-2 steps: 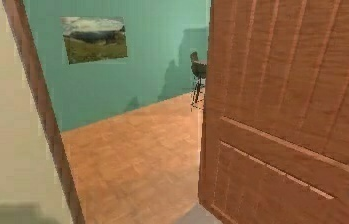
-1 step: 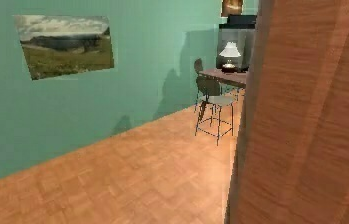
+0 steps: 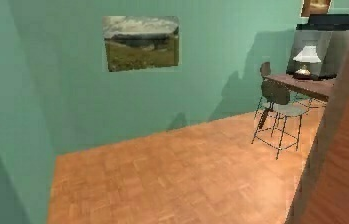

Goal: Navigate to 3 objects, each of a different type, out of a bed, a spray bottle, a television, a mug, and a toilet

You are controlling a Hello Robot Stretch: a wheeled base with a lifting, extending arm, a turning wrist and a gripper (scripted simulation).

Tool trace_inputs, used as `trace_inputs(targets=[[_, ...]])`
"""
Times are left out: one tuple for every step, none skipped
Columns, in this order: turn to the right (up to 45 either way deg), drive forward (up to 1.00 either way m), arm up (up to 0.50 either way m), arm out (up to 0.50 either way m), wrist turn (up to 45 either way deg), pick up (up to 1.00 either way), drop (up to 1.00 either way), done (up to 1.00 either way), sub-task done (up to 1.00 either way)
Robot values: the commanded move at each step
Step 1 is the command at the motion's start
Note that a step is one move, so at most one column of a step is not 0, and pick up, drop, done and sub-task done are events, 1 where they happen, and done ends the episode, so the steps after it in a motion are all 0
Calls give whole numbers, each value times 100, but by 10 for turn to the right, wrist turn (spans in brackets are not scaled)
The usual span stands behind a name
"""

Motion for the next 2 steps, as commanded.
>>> trace_inputs(targets=[[0, 65, 0, 0, 0, 0, 0, 0, 0], [450, 0, 0, 0, 0, 0, 0, 0, 0]])
